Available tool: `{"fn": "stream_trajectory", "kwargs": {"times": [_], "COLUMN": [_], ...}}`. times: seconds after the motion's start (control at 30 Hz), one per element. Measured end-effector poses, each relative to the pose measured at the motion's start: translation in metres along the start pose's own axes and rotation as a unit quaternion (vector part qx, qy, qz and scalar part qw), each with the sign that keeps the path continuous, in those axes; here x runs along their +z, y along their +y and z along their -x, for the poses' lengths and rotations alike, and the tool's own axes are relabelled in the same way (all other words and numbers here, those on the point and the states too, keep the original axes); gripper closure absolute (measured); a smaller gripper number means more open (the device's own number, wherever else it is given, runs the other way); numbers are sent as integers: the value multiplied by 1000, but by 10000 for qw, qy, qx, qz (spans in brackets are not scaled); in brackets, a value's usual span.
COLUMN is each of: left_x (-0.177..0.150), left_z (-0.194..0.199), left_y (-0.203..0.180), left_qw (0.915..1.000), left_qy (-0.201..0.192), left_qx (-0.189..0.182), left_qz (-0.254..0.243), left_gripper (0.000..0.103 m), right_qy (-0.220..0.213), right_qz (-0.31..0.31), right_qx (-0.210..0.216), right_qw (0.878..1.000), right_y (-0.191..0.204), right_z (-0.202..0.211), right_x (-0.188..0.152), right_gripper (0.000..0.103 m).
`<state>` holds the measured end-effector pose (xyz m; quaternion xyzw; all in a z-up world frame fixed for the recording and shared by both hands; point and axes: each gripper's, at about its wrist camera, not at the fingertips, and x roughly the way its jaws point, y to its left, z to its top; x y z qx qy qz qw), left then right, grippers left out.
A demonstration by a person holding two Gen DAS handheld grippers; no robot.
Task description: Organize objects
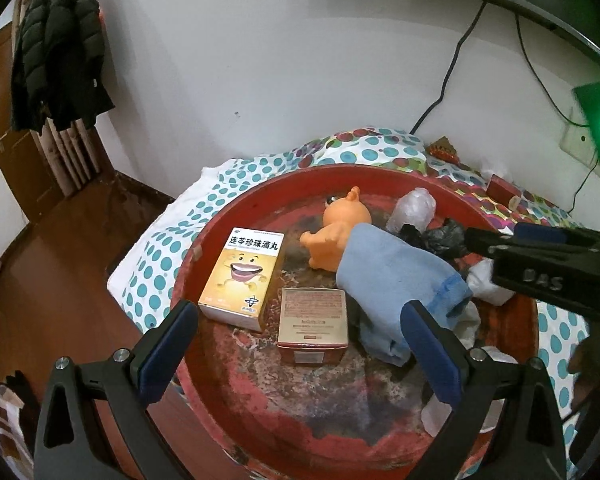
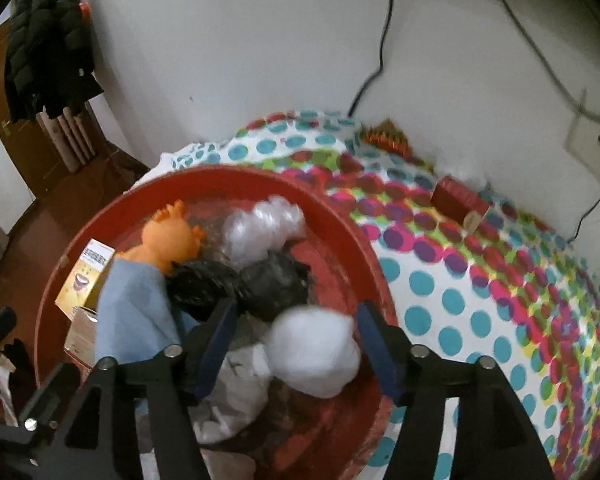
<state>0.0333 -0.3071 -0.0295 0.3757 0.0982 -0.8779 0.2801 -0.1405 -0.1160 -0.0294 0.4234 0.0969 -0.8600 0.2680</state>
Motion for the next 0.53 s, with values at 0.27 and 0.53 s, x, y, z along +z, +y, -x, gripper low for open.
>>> {"fn": "stream_trajectory", "kwargs": {"times": [0.27, 0.53], "left_x": [0, 0], "left_z": [8, 20], "left_y": [2, -10], "left_qw": [9994, 9989], "left_qy": [-148, -350], "left_qx": [-287, -293], "left_qz": [131, -43], "left_gripper": [2, 1], "right_qy": [-368, -170], "right_qz": [-118, -124], "right_qx": [-219, -191], "right_qw": [9990, 9996], "right_y": [13, -78], "right_z": [56, 137], "right_x": [-32, -145], "right_gripper": [33, 33]}}
